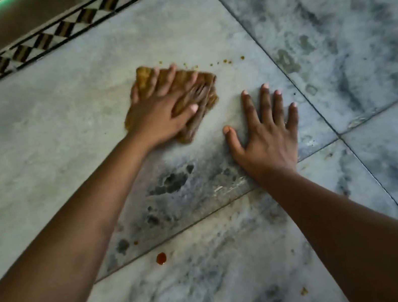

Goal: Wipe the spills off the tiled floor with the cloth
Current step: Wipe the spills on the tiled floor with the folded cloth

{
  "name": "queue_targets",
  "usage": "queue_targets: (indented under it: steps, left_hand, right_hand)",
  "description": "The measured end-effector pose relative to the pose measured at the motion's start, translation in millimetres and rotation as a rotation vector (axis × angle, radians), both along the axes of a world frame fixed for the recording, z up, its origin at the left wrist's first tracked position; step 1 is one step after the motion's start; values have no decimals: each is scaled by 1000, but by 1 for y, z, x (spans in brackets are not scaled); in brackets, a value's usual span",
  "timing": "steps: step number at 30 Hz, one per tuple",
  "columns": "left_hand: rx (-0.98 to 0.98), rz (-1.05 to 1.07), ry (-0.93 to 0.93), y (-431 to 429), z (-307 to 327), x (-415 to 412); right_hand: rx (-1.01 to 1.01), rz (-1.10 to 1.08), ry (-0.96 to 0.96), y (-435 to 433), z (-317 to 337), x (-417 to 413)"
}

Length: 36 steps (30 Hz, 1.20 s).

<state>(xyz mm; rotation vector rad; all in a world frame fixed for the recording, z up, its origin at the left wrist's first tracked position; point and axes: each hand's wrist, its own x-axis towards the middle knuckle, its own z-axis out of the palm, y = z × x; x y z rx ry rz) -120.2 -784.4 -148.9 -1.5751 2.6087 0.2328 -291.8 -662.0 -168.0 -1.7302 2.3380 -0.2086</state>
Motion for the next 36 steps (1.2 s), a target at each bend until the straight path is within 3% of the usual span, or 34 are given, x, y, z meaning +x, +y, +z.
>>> queue_targets:
  steps: [2, 4, 7, 11, 15, 18, 22, 27, 31, 36]
  left_hand:
    - [-28, 56, -12, 3, 1, 34]
    - [-15, 275, -20, -21, 2, 52]
    - [38, 488, 15, -66, 7, 21]
    - [36, 352, 32, -64, 7, -45]
    - [-22, 64, 9, -14, -2, -11]
    - [-5, 150, -20, -33, 2, 20]
    - [50, 406, -25, -84, 7, -21]
    - [52, 156, -25, -51, 6, -84]
    - [1, -26, -24, 2, 1, -34]
    - [91, 349, -34, -56, 7, -4]
  right_hand:
    - [-3, -4, -3, 0, 0, -1]
    - [1, -1, -2, 0, 0, 0]
    - [15, 5, -5, 0, 1, 0]
    - [18, -16, -5, 1, 3, 1]
    - [9, -34, -14, 1, 3, 2]
    - [-7, -36, -28, 1, 1, 2]
    - [-14, -37, -41, 1, 2, 3]
    - [-9, -56, -25, 1, 3, 3]
    - [-11, -63, -30, 1, 3, 3]
    - [-20, -62, -50, 1, 2, 3]
